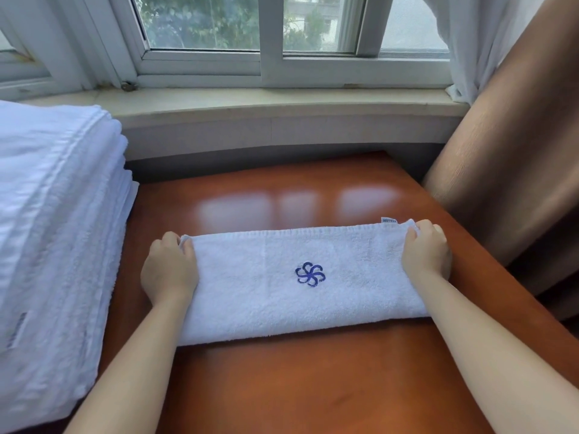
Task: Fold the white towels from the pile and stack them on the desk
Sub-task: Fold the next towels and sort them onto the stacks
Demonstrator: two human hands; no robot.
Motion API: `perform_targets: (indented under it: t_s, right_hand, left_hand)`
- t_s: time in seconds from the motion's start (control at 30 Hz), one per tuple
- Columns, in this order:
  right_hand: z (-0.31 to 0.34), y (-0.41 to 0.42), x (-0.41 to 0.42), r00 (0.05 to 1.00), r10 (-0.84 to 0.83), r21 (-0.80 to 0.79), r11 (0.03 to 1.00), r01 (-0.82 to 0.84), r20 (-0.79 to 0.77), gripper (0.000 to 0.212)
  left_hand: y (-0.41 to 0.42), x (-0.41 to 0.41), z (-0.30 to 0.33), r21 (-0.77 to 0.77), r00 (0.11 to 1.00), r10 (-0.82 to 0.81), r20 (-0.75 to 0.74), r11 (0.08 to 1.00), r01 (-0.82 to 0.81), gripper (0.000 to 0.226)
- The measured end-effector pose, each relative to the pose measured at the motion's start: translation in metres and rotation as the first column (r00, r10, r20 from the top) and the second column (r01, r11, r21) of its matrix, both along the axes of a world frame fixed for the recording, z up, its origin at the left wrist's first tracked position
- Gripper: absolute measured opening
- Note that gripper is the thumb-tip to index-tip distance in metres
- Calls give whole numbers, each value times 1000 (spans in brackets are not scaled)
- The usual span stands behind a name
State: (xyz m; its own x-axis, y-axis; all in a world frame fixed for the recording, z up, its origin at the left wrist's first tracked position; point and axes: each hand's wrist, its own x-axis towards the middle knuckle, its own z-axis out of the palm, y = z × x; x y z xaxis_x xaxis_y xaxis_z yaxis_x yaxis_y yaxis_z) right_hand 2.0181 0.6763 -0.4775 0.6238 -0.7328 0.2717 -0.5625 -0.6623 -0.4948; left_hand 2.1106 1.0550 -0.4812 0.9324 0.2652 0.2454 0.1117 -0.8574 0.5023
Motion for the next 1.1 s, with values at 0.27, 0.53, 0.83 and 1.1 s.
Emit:
perform_targets:
  t_s: [0.27,0.53,0.83,1.1]
  right_hand:
    - [1,-11,7,998,56,-49,997,-58,-38,27]
    - [25,9,-13,937,-49,3,999,53,-345,50]
    - [89,29,-71,950,89,509,857,79,-298,43]
    - [175,74,-105,973,230,349,911,-219,9,29]
  left_hand:
    - [1,1,0,52,999,-34,33,998,32,30]
    - [-8,-25,30,34,933,89,-350,996,-82,50]
    - [5,-68,97,-430,821,-241,-517,903,-6,38]
    - [2,-105,183,-369,918,-348,-191,892,262,27]
